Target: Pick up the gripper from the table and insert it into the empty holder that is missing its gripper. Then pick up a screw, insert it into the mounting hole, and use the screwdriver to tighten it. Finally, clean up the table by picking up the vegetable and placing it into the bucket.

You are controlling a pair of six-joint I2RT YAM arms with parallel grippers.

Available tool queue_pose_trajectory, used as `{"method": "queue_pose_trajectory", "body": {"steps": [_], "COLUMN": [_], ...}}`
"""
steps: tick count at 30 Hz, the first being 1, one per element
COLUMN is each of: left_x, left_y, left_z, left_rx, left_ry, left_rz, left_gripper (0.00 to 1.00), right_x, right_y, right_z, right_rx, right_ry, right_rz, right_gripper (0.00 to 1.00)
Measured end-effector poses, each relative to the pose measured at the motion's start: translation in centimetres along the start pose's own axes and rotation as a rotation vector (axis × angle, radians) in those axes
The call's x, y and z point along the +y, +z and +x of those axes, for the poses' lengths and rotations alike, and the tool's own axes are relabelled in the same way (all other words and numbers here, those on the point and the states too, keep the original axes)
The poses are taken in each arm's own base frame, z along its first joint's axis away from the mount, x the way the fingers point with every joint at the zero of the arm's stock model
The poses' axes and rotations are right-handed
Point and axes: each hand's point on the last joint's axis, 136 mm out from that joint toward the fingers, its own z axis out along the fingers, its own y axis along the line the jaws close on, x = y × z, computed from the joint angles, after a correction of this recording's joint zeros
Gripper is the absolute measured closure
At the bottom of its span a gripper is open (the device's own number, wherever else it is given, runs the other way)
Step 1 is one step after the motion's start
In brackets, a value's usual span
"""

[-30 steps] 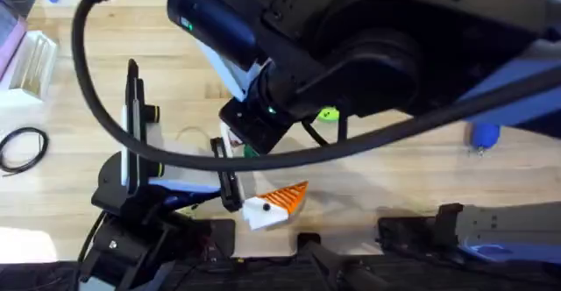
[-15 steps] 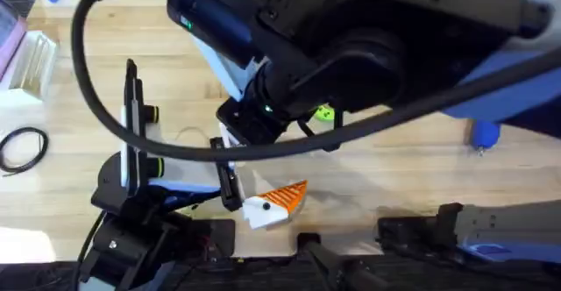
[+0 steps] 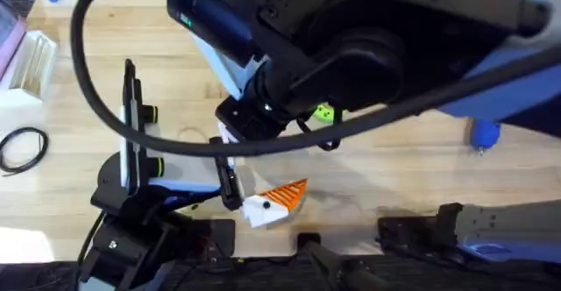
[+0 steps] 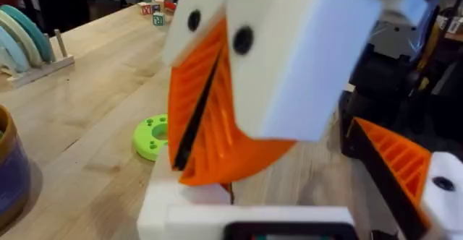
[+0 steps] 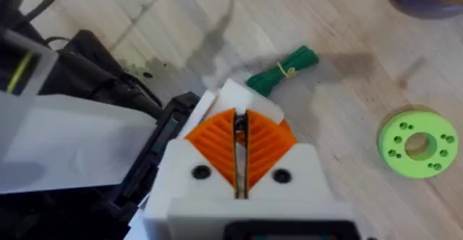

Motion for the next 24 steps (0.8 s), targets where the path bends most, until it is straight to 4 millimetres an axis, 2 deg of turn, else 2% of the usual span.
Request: {"method": "queue_pose_trajectory", "body": {"steps": [3, 5, 9, 12, 18, 24], "left_x": [0.0, 0.0, 0.1, 0.1, 0.1, 0.1], "left_y": [0.0, 0.0, 0.0, 0.0, 0.0, 0.0], "left_z": [0.0, 0.0, 0.0, 0.0, 0.0, 0.0], "left_rx": [0.000, 0.000, -0.001, -0.001, -0.001, -0.001], "left_ry": [0.001, 0.003, 0.003, 0.008, 0.015, 0.016], "left_rz": [0.001, 0.000, -0.004, -0.004, -0.003, -0.003], "left_gripper": [0.015, 0.015, 0.014, 0.014, 0.014, 0.015], "right_x": [0.0, 0.0, -1.4, -1.8, -1.8, -3.1], "right_y": [0.0, 0.0, -0.2, -0.5, -1.4, -3.5], "right_z": [-0.1, -0.1, -0.2, -0.4, -0.5, 0.8], "right_rx": [-0.003, -0.005, -0.010, -0.024, -0.053, -0.040], "right_ry": [0.005, 0.006, 0.021, 0.024, 0.013, 0.035], "right_rz": [0.000, 0.002, 0.055, 0.067, 0.087, 0.113], "right_gripper": [0.811, 0.658, 0.091, 0.044, 0.043, 0.043]}}
